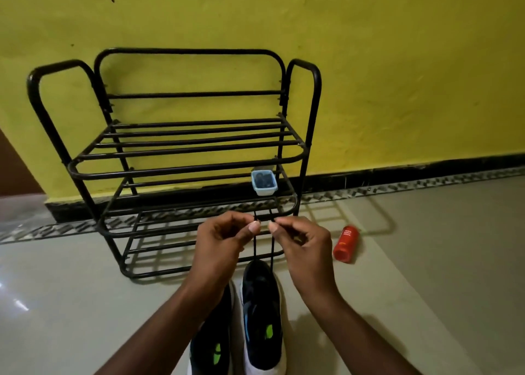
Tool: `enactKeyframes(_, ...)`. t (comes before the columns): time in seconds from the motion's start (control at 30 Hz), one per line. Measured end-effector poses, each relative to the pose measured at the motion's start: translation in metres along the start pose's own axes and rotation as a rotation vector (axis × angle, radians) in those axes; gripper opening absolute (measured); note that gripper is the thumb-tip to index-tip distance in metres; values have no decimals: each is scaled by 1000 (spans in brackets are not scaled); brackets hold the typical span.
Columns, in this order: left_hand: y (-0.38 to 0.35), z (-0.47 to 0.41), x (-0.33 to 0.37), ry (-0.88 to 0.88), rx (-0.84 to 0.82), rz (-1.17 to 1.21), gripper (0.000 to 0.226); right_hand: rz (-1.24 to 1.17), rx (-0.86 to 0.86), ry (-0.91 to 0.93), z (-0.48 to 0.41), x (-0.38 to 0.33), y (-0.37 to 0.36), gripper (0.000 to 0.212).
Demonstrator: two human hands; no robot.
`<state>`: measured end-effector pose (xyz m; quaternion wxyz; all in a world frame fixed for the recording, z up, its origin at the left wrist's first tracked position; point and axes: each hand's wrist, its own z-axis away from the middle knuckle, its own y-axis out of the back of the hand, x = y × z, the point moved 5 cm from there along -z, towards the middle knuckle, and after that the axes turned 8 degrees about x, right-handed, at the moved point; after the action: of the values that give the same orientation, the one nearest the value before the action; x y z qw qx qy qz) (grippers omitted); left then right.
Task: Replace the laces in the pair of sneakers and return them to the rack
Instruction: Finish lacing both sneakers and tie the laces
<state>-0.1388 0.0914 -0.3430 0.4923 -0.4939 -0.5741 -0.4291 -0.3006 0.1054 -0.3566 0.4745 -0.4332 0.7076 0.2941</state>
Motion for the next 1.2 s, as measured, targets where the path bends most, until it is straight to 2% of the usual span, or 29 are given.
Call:
enactKeyframes(0.3, -3, -6, 1, -59, 19, -106, 2, -21, 31, -76, -5, 5, -1, 10)
enactKeyframes(0.77, -2, 0, 7, -104, -28, -89, 2, 23, -21, -23, -4, 2, 2, 10)
enactKeyframes(0.9, -1, -3, -2, -44, -62, -71, 9, 20, -30, -34, -3, 4, 2, 8)
enactKeyframes(1.0, 2, -6, -20, 49, -79, -62, 11, -44, -60, -142, -1, 16, 4, 4)
enactKeyframes(1.03, 3, -8, -26, 32, -85, -150, 10, -32, -75, -180, -1, 23, 4, 6)
enactKeyframes(1.1, 6, -13, -50, -39, -137, -535, 10, 91, -118, -203, 2, 46, 8, 6)
enactKeyframes(1.2, 6, -13, -91, 31, -370, -1127, 15, 412, -225, -148, 6, 90, 12, 3)
